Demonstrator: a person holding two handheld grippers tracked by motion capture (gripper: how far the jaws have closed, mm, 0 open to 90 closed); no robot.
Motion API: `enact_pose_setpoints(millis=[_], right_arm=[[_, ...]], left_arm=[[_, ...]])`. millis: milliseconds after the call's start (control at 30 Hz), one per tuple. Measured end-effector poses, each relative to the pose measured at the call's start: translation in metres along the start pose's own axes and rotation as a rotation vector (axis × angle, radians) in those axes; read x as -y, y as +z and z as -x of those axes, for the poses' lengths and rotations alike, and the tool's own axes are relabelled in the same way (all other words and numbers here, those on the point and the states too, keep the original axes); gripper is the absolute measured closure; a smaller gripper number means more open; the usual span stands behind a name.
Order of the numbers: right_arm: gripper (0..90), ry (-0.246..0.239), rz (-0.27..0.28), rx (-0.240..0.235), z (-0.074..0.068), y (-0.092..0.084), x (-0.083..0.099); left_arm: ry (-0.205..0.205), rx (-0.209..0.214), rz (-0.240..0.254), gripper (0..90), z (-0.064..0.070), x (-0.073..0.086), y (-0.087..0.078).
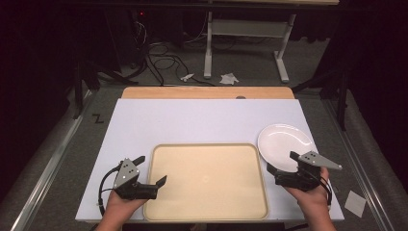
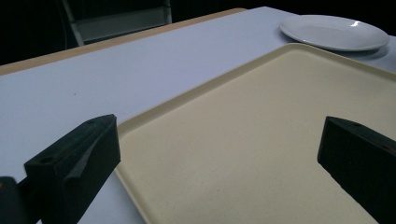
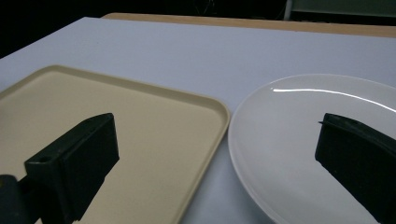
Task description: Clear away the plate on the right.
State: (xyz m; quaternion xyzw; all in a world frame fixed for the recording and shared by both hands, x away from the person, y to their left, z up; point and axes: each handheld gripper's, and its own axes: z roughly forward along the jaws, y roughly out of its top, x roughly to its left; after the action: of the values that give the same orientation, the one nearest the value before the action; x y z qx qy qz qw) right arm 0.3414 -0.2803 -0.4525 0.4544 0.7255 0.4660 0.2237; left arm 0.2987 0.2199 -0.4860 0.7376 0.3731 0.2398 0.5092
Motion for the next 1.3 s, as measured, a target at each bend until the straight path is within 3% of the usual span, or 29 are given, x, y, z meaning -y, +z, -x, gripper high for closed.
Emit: enact_pose_setpoints(millis=[800,1300], right_arm=[[0.4,0.116,0.016,0.109,0.049,-0.025,0.013],[0.4,0.148,0.001,0.143,0.06,-0.036,0.021]], left_arm=[[-0.005,0.0,0.001,0.1,-0.001,-0.002,0.004],[0.007,0.02,0.007,0.1,-0.004,-0.007,0.016]])
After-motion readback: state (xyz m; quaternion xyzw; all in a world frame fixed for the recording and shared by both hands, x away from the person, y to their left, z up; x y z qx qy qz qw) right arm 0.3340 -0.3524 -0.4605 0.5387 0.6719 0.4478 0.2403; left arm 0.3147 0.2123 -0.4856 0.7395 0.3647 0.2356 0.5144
